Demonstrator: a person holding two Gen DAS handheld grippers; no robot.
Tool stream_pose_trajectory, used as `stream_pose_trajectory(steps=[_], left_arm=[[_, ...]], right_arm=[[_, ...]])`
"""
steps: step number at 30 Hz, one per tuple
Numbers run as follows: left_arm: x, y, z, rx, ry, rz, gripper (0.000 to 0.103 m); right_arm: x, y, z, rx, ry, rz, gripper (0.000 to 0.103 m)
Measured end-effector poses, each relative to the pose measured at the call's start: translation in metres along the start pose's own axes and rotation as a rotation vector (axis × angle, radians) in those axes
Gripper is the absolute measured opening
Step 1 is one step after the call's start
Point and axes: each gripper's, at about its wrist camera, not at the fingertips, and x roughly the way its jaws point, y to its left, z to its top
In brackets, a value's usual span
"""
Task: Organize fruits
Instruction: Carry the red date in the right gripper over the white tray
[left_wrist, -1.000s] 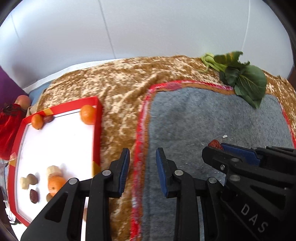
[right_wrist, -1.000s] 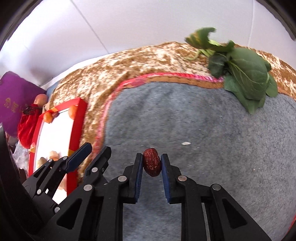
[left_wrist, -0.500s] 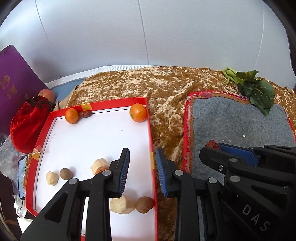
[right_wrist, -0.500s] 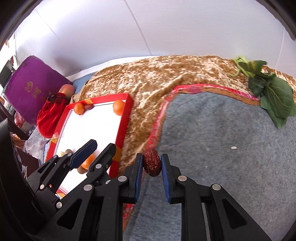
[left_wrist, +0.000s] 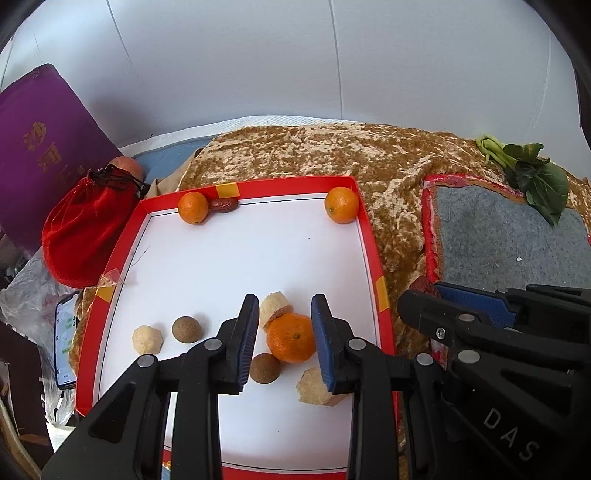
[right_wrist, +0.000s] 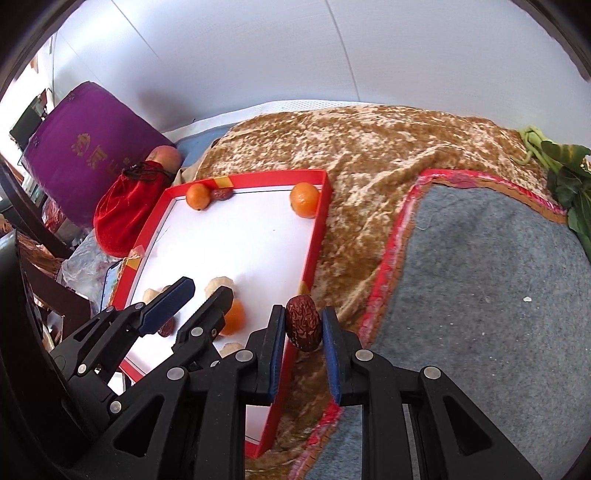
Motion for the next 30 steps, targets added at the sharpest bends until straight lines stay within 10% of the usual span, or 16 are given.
stream_pose_trajectory(steps=[30], left_arm=[[0.010,0.052,-0.026,-0.031,0.082,0.041,0.027]], right_arm=[[0.033,0.057,-0.017,-0.108,0.028,0.043,0.019]])
